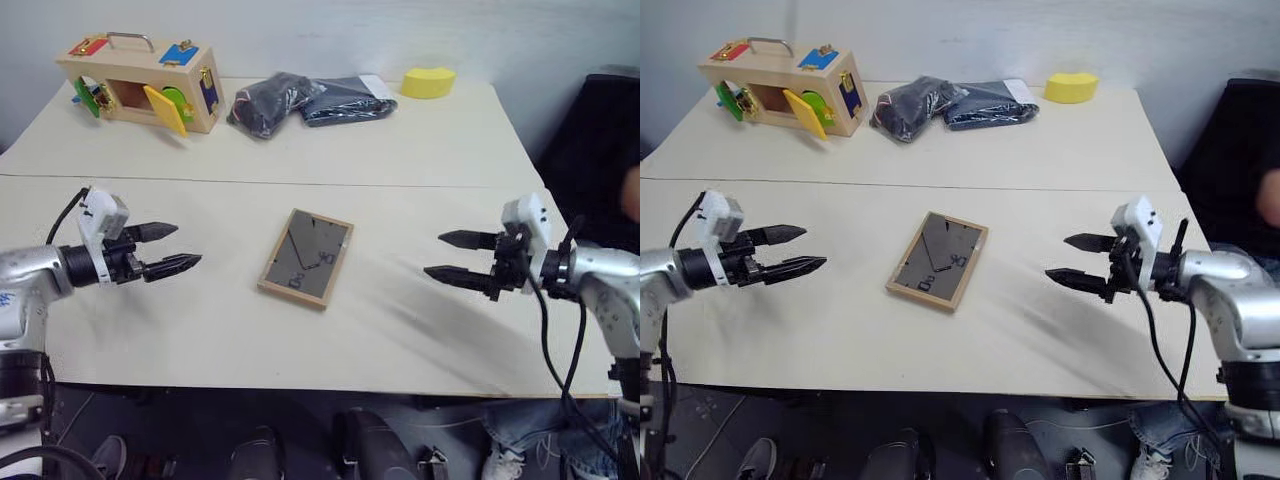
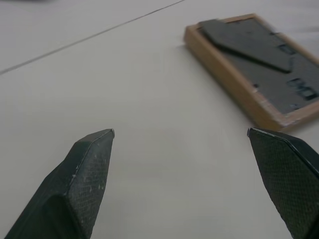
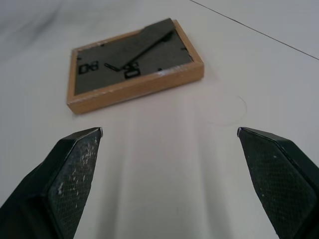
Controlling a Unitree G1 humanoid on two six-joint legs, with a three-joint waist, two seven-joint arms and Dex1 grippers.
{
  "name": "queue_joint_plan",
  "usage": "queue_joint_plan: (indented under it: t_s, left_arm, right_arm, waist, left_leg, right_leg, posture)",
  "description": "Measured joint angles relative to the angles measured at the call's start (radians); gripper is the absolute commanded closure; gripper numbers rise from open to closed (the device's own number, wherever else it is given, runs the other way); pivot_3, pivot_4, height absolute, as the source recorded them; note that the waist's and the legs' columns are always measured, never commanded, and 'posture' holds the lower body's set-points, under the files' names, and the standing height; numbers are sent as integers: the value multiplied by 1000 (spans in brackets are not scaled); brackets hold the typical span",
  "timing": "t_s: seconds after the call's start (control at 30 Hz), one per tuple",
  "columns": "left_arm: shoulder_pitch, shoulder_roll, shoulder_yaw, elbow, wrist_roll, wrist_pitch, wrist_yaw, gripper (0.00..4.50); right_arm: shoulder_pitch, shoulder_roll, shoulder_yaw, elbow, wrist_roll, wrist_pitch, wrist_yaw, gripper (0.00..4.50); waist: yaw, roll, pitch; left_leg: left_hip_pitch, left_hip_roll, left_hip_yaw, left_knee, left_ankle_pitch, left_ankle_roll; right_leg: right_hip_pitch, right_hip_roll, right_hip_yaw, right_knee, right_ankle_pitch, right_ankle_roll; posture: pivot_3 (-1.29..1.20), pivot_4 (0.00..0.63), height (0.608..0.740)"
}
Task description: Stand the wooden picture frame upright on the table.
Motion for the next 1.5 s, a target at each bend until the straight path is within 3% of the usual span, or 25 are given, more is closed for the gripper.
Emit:
queue_joint_plan:
  t_s: [0.3, 0.43, 0.57, 0.7, 0.87, 0.93, 0.97, 1.23, 1.33, 1.5]
  left_arm:
    - [-66, -19, -100, 73, 58, -35, -48, 0]
    - [-131, -76, -159, 101, 119, -77, -15, 0]
    - [-236, -167, -254, 216, 240, -155, 69, 873]
    - [-303, -240, -346, 316, 353, -265, 112, 2190]
    - [-314, -297, -372, 331, 365, -282, 79, 3818]
    - [-312, -320, -375, 309, 360, -260, 55, 4395]
    - [-309, -329, -376, 294, 351, -244, 41, 4455]
    - [-243, -360, -367, 92, 230, 102, 2, 4455]
    - [-236, -321, -352, 44, 136, 380, -10, 3869]
    - [-237, -263, -308, 28, 26, 715, 0, 2374]
  right_arm:
    - [-16, 14, 48, 35, -35, -17, 26, 33]
    - [-27, 56, 95, 40, -110, -76, -26, 200]
    - [-54, 116, 167, 55, -205, -126, -89, 1245]
    - [-67, 151, 241, 58, -283, -191, -116, 2704]
    - [-67, 189, 271, 46, -319, -208, -128, 4465]
    - [-67, 206, 289, 29, -327, -208, -131, 4500]
    - [-67, 216, 291, 23, -329, -205, -135, 4500]
    - [-71, 253, 337, 10, -405, -205, -186, 4500]
    - [-81, 246, 354, 9, -428, -223, -177, 4500]
    - [-97, 220, 376, 9, -487, -263, -167, 4500]
  waist:
    - [2, 0, 0]
    - [0, 0, 0]
    - [2, 0, 0]
    - [0, 0, 0]
    - [0, 0, 0]
    - [0, 0, 0]
    - [0, 0, 0]
    - [-2, 0, 0]
    - [-5, 0, 0]
    - [-2, 0, 0]
  left_leg:
    - [-3, 0, 0, 2, -1, 1]
    - [-2, 0, 0, 3, -1, 1]
    - [-3, 0, 0, 3, -1, 1]
    - [-4, 0, 2, 3, -1, 1]
    - [-4, 0, 2, 4, 0, 0]
    - [-4, 0, 2, 4, 0, 0]
    - [-4, 0, 2, 4, 0, 0]
    - [-3, 0, 2, 4, 0, 0]
    - [-3, 0, 2, 4, 0, 0]
    - [-3, 0, 2, 5, 0, 0]
  right_leg:
    - [-2, -1, 0, 0, 0, 0]
    - [-2, -1, 0, 2, 0, 0]
    - [-3, -1, 0, 2, 0, 1]
    - [-5, -1, 1, 2, 0, 1]
    - [-5, -1, 1, 5, 0, 0]
    - [-6, -1, 1, 6, 0, 1]
    - [-6, -1, 1, 6, 0, 0]
    - [-6, -1, 2, 6, 0, 0]
    - [-6, 0, 2, 7, 0, 0]
    - [-5, -1, 2, 7, 0, 0]
  posture:
    - [0, 150, 740]
    - [0, 150, 740]
    - [0, 150, 740]
    - [0, 150, 740]
    - [0, 150, 740]
    - [0, 150, 740]
    - [0, 150, 740]
    - [0, 150, 740]
    - [0, 150, 740]
    - [0, 150, 740]
